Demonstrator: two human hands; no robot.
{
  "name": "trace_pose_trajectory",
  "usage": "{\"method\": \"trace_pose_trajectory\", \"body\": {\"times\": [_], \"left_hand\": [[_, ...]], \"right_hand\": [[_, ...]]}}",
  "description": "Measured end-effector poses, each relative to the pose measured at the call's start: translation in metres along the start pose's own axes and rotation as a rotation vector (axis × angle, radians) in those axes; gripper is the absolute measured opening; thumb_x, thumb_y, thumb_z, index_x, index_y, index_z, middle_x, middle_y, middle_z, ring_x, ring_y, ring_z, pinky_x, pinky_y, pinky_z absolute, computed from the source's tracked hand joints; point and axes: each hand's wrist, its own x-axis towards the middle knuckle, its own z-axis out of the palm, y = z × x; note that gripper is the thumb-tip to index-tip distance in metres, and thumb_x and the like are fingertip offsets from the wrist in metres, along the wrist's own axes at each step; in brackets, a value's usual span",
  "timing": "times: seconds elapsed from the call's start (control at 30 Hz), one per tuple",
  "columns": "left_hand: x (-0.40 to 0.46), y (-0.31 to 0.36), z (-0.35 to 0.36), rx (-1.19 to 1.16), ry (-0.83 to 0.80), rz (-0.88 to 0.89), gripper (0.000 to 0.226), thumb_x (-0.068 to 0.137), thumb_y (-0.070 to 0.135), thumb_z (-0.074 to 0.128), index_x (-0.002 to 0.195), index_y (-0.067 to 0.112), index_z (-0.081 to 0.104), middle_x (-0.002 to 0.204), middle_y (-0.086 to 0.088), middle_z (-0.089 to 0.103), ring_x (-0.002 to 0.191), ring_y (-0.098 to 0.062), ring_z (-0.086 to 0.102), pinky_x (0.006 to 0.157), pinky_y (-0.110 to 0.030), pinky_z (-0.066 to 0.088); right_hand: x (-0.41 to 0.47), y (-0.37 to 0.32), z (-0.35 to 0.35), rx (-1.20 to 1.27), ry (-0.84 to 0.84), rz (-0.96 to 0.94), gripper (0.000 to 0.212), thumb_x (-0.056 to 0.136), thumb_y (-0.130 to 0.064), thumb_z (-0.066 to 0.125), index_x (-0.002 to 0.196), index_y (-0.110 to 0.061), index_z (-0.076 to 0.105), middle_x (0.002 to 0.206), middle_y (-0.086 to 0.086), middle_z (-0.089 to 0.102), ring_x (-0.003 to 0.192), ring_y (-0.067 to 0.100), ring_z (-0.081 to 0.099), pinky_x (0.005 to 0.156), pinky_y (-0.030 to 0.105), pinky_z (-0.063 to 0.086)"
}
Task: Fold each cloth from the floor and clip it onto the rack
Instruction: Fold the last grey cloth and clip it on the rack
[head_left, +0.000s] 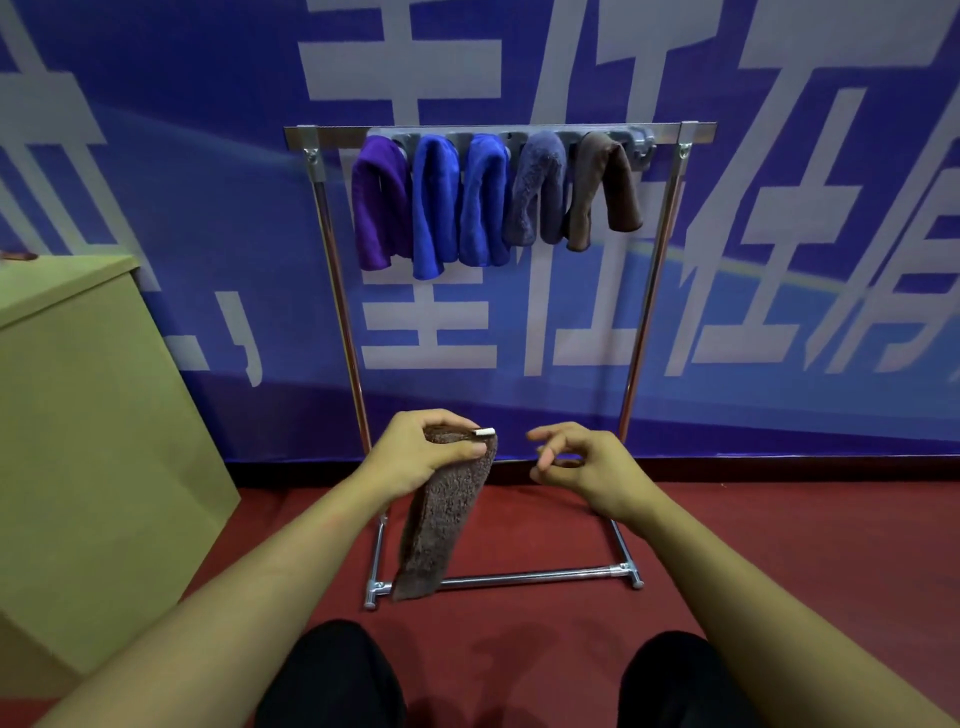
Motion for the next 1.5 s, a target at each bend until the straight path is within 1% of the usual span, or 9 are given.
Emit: {"method": "trace_pose_trajectory", "body": {"times": [0.17, 0.3, 0.47, 0.6, 0.77, 1.0, 1.17, 1.33, 1.5], "left_hand": [[-0.004, 0.002, 0.0, -0.017, -0.025, 0.011, 0.022, 0.075, 0.02, 0.087, 0.096, 0.018, 0.079, 0.092, 0.001, 0.079, 0.087, -0.009, 0.074, 0.076, -0.019, 0.055], [-0.004, 0.008, 0.003, -0.114, 0.0, -0.006, 0.026, 0.075, 0.02, 0.087, 0.099, 0.015, 0.078, 0.093, -0.005, 0.078, 0.085, -0.011, 0.073, 0.075, -0.021, 0.056], [-0.003, 0.01, 0.002, -0.379, 0.049, -0.089, 0.045, 0.071, 0.031, 0.084, 0.113, 0.018, 0.074, 0.109, -0.011, 0.076, 0.102, -0.024, 0.073, 0.091, -0.041, 0.058], [-0.009, 0.005, 0.013, -0.653, -0.023, -0.222, 0.059, 0.082, 0.039, 0.071, 0.133, 0.013, 0.058, 0.118, -0.013, 0.073, 0.103, -0.024, 0.072, 0.092, -0.04, 0.054], [-0.018, -0.006, 0.025, -0.628, -0.161, -0.258, 0.052, 0.091, 0.045, 0.062, 0.125, 0.006, 0.068, 0.123, -0.016, 0.071, 0.119, -0.026, 0.066, 0.105, -0.04, 0.046], [-0.016, 0.005, 0.031, -0.533, 0.039, -0.218, 0.037, 0.092, 0.04, 0.066, 0.109, 0.007, 0.073, 0.093, -0.016, 0.076, 0.076, -0.023, 0.071, 0.064, -0.031, 0.055], [-0.007, 0.013, 0.024, -0.464, 0.268, -0.165, 0.039, 0.08, 0.042, 0.08, 0.105, 0.014, 0.07, 0.086, -0.011, 0.077, 0.069, -0.02, 0.07, 0.06, -0.03, 0.053], [-0.002, 0.023, 0.02, -0.683, 0.314, -0.193, 0.04, 0.085, 0.04, 0.076, 0.11, 0.01, 0.066, 0.069, -0.002, 0.067, 0.051, -0.013, 0.056, 0.047, -0.024, 0.048], [0.0, 0.032, 0.02, -0.844, 0.27, -0.239, 0.03, 0.088, 0.043, 0.07, 0.102, 0.017, 0.063, 0.06, 0.0, 0.056, 0.046, -0.012, 0.051, 0.046, -0.024, 0.045]], "right_hand": [[0.0, -0.015, 0.027, 0.09, -0.176, -0.025, 0.022, 0.078, -0.008, 0.083, 0.078, -0.029, 0.079, 0.128, -0.001, 0.063, 0.123, 0.008, 0.06, 0.105, 0.032, 0.048], [0.0, -0.02, 0.043, 0.098, -0.234, -0.003, 0.019, 0.081, -0.003, 0.08, 0.097, -0.013, 0.08, 0.109, 0.007, 0.075, 0.106, 0.016, 0.07, 0.099, 0.031, 0.054], [0.003, -0.029, 0.043, 0.134, -0.117, 0.001, 0.021, 0.084, -0.005, 0.077, 0.103, -0.013, 0.078, 0.095, -0.006, 0.076, 0.093, 0.004, 0.071, 0.083, 0.019, 0.054], [0.011, -0.035, 0.043, 0.129, 0.049, -0.032, 0.029, 0.084, -0.008, 0.079, 0.11, -0.02, 0.077, 0.091, -0.016, 0.075, 0.083, 0.0, 0.066, 0.077, 0.02, 0.054], [0.019, -0.047, 0.039, 0.327, 0.259, 0.027, 0.033, 0.086, -0.002, 0.075, 0.116, -0.015, 0.073, 0.107, 0.007, 0.072, 0.088, 0.012, 0.071, 0.074, 0.02, 0.057], [0.022, -0.05, 0.033, 0.425, 0.437, 0.102, 0.032, 0.087, -0.009, 0.075, 0.119, -0.008, 0.07, 0.09, 0.006, 0.073, 0.079, 0.015, 0.073, 0.073, 0.03, 0.063], [0.013, -0.038, 0.032, 0.378, 0.489, 0.126, 0.033, 0.086, -0.02, 0.078, 0.115, -0.005, 0.073, 0.092, 0.005, 0.072, 0.08, 0.012, 0.074, 0.078, 0.04, 0.064], [0.005, -0.035, 0.041, 0.249, 0.454, 0.107, 0.023, 0.085, -0.04, 0.077, 0.099, -0.023, 0.079, 0.087, 0.001, 0.072, 0.084, 0.013, 0.07, 0.071, 0.035, 0.062], [0.0, -0.044, 0.042, -0.037, 0.473, -0.013, 0.015, 0.084, -0.046, 0.074, 0.08, -0.032, 0.078, 0.081, -0.005, 0.06, 0.076, 0.004, 0.056, 0.072, 0.017, 0.041]]}}
